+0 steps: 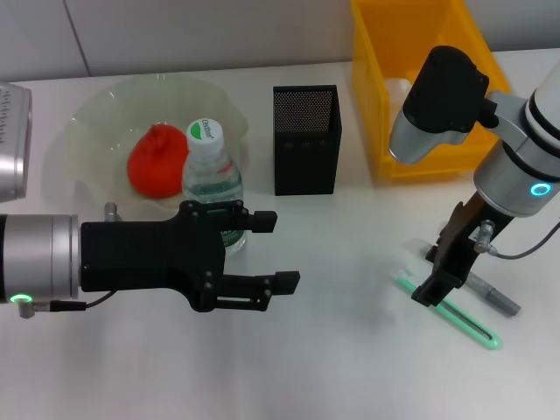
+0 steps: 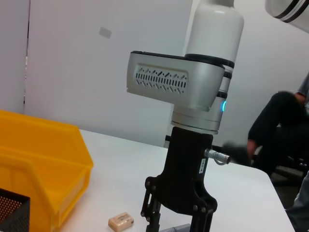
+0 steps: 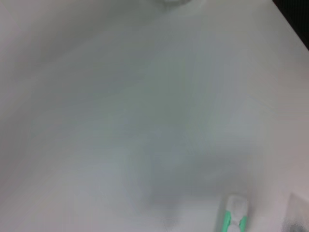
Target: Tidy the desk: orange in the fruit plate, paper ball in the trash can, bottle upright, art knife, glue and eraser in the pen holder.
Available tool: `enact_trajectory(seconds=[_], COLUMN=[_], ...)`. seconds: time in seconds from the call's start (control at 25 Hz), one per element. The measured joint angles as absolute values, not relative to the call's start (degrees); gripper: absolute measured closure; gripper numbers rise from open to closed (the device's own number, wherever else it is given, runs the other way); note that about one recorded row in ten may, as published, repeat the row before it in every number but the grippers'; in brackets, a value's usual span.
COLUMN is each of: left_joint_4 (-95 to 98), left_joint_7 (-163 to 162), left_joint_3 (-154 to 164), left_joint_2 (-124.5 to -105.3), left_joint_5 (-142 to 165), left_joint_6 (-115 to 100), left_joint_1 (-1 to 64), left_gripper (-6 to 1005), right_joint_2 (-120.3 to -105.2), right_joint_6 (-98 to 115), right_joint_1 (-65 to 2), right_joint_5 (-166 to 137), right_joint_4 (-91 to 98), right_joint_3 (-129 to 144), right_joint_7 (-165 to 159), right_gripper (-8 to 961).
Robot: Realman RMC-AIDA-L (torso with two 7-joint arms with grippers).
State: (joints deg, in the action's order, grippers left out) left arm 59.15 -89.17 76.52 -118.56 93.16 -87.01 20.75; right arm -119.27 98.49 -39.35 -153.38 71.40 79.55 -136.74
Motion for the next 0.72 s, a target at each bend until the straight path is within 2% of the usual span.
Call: enact_trajectory(seconds=[0.72], left_joint_4=[58.3], left_joint_7=[-87.5], left_joint_3=[76.5], left_joint_2=[-118.65], left_joint_5=[93.2], left_joint_6=[-86.5], left_joint_1=[20.8], left_gripper=[200], right_joint_2=[-119.26], right_joint_6=[95.2], right_joint_1=[-40.7], right_joint_5=[-153.8], right_joint_4=[67.2], right_joint_3=[81.4], right_joint_7=[-136.7], right_gripper=[307])
